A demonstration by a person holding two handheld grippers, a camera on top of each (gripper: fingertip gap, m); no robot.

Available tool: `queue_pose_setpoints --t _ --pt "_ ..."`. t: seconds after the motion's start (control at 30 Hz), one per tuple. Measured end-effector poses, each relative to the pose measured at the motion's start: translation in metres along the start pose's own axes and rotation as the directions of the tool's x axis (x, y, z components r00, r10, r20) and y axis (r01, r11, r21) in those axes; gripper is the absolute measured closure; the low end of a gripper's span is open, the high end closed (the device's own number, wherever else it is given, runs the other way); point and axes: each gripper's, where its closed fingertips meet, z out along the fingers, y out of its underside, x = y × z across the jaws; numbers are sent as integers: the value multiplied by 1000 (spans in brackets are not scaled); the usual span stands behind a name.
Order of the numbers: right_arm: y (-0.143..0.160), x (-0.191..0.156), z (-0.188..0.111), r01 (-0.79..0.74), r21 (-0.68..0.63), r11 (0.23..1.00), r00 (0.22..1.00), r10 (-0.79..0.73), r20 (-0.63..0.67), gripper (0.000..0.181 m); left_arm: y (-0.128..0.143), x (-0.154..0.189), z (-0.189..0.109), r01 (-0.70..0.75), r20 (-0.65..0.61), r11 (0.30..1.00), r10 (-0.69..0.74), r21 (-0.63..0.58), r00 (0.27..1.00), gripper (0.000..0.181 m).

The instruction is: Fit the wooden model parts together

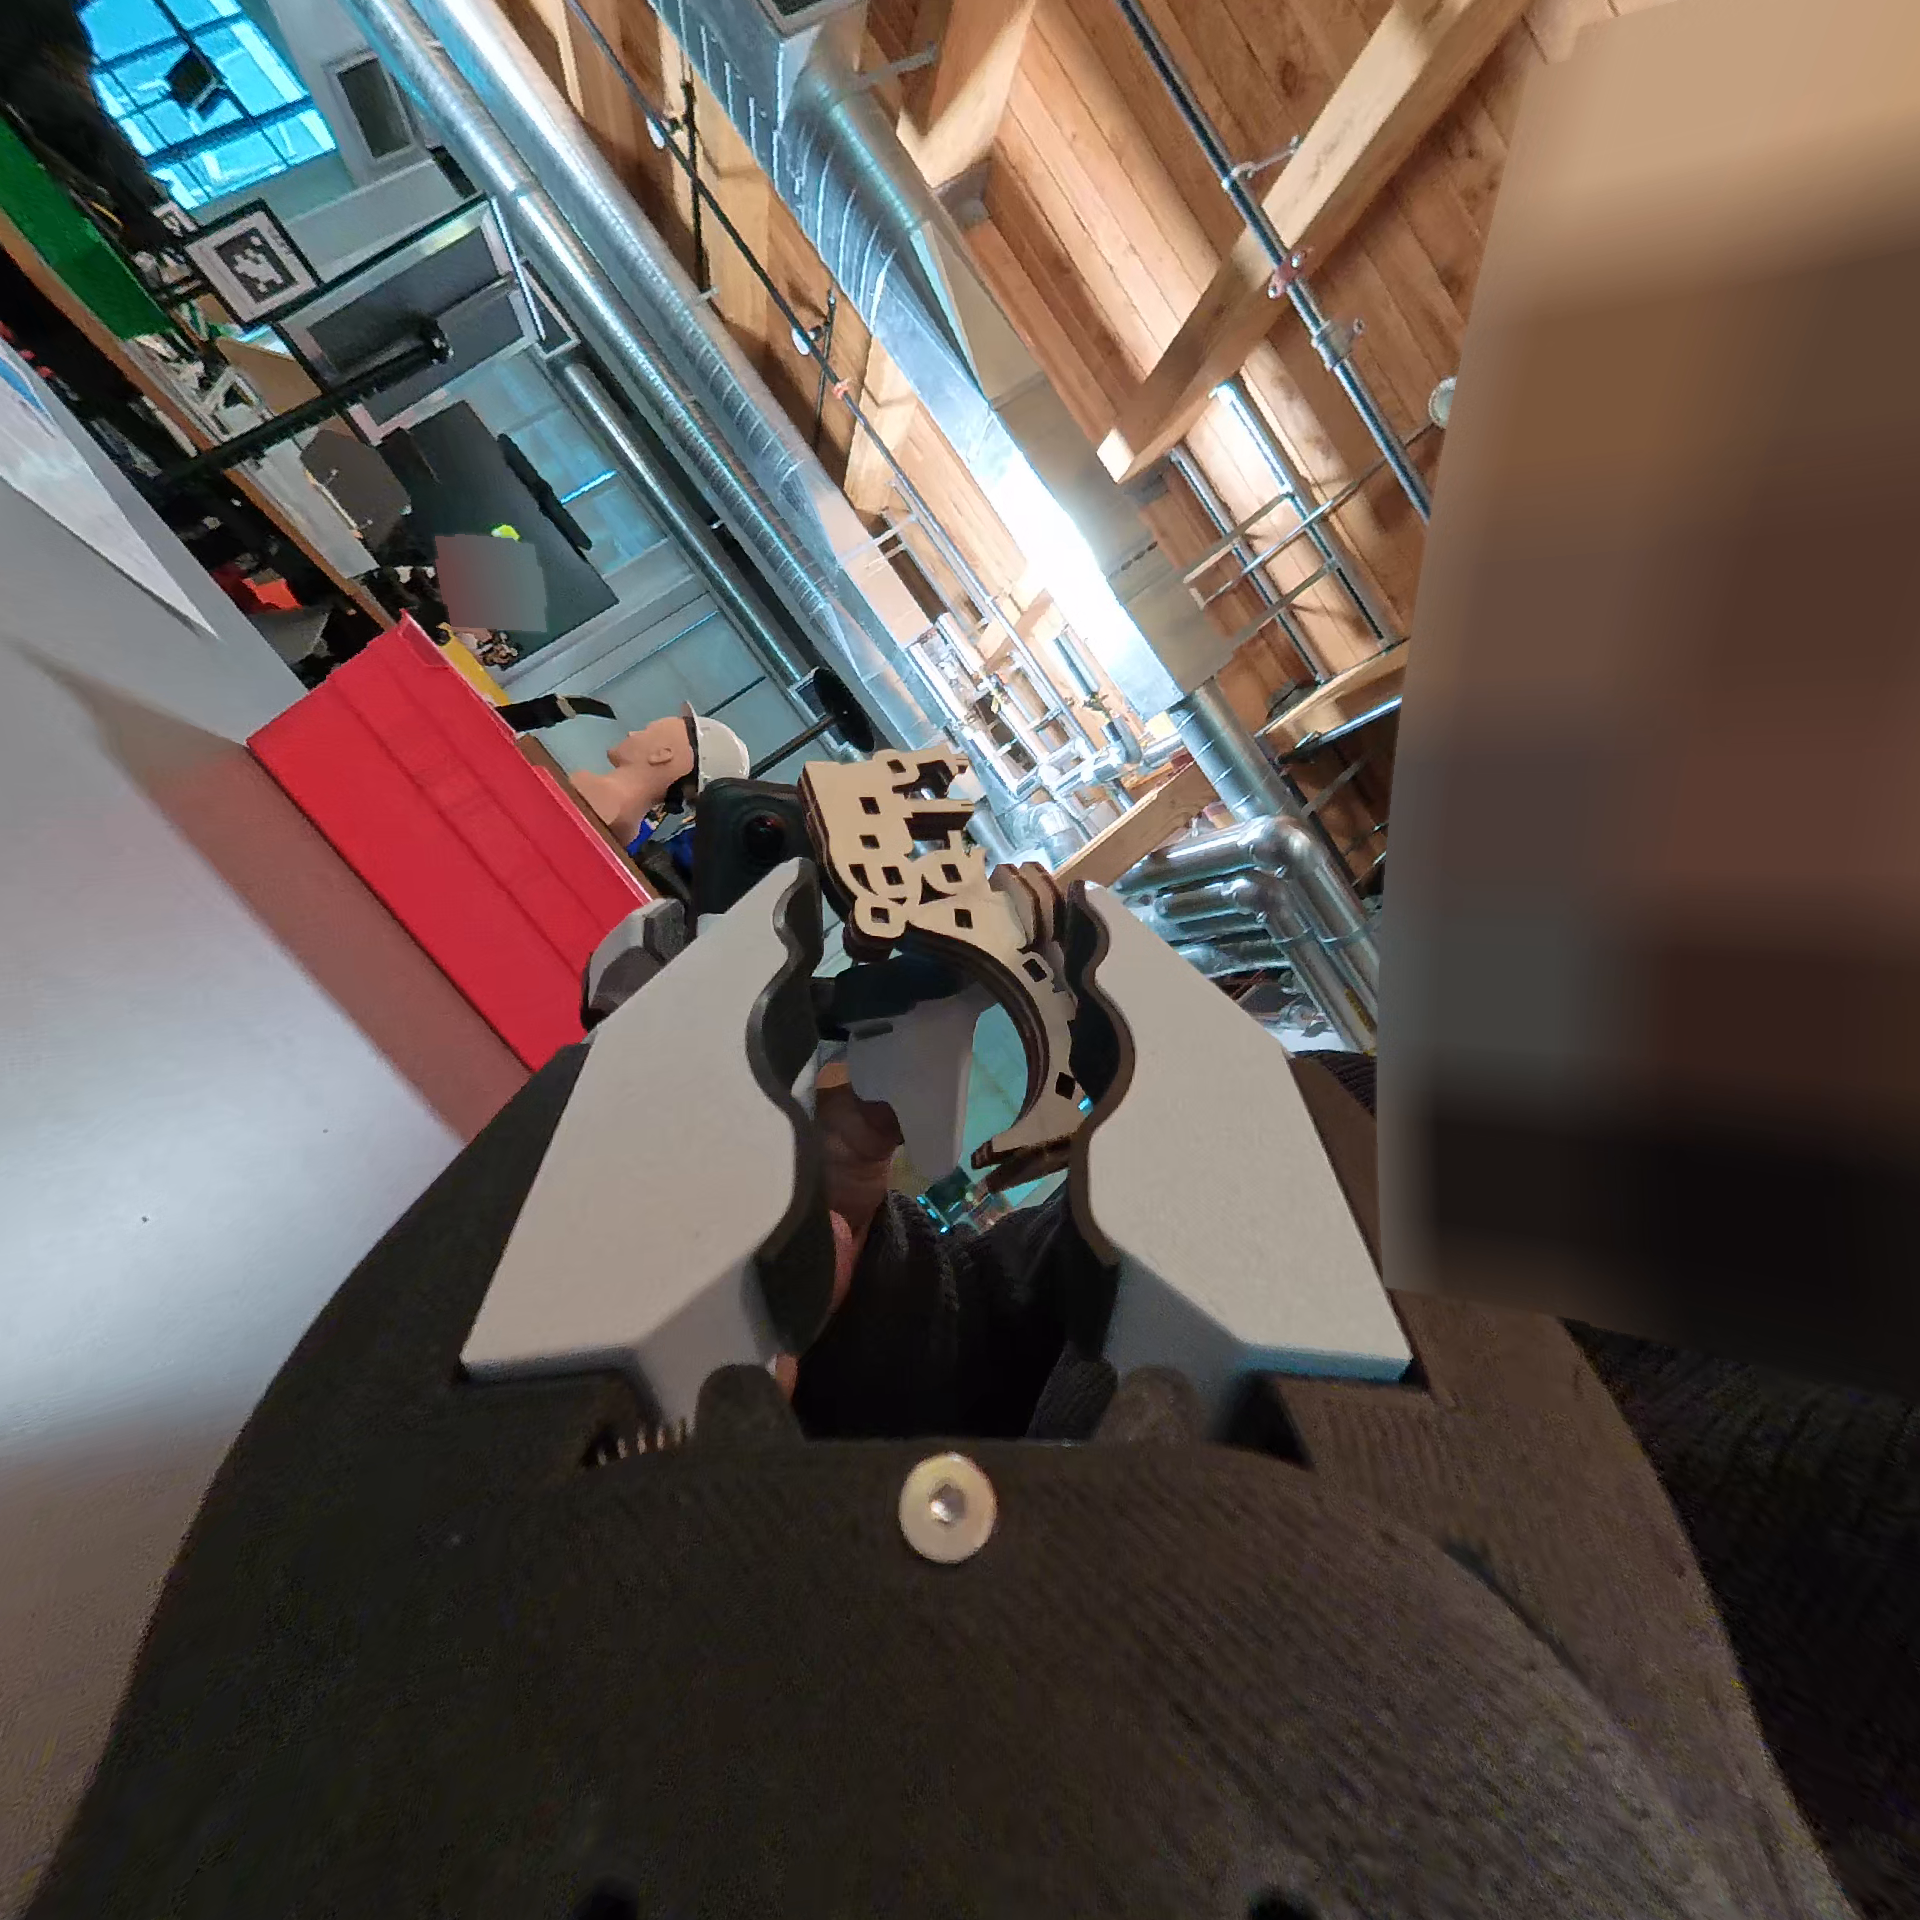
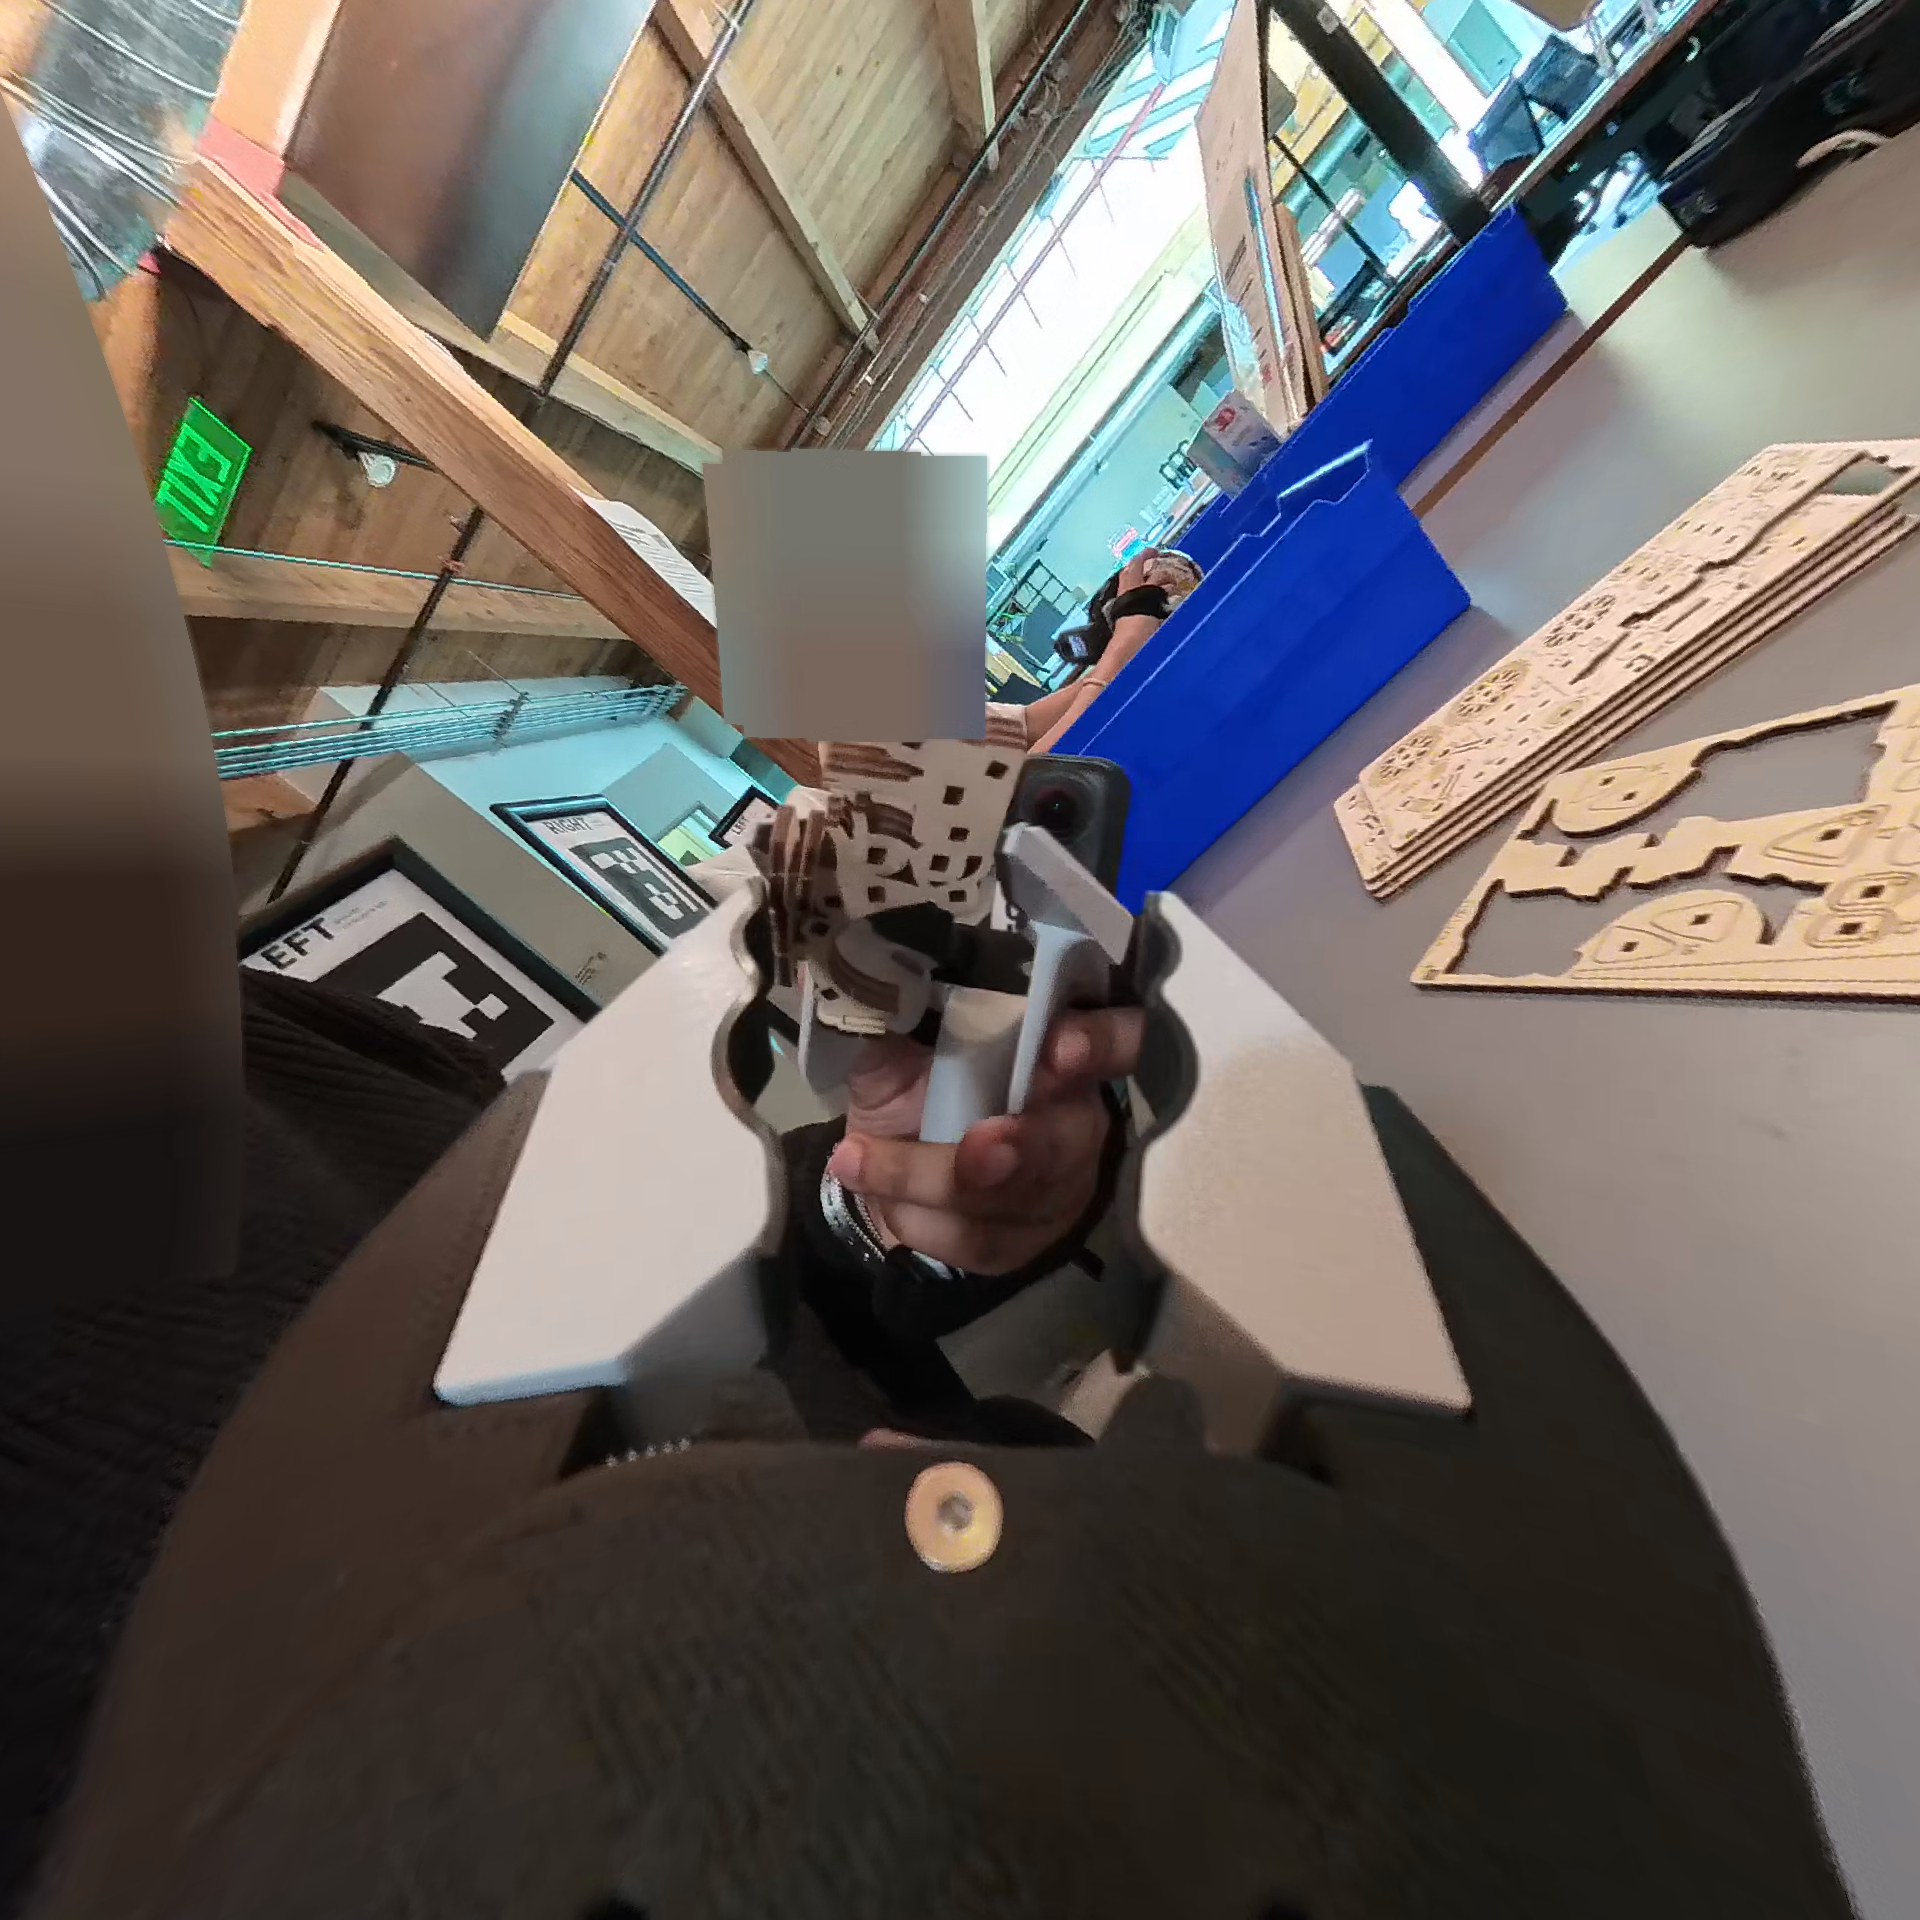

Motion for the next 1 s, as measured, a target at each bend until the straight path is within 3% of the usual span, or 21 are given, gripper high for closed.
queue_pose_setpoints --t 0.2,0.83,0.87,0.9,0.97,1.0 --pt "0 -7 0 -14 -3 1000 999 14 43 128 1 -1 0 -9 11 1000 9 -8 1000 136" --pt "1 -6 0 38 -1 999 999 -38 32 130 1 -3 0 30 10 999 -30 12 1000 133" --pt "1 -5 -1 28 4 1000 999 -28 34 133 0 -4 -1 26 20 1000 -26 11 999 131" --pt "-3 -7 -3 13 24 1000 998 -14 56 159 -3 -9 -3 30 45 999 -31 24 999 129" --pt "-18 -7 -10 -55 102 993 995 46 92 159 -9 -12 -8 30 65 999 -33 40 997 123" --pt "-22 -5 -14 -76 118 990 993 65 96 159 -10 -8 -9 21 41 999 -23 34 999 140"
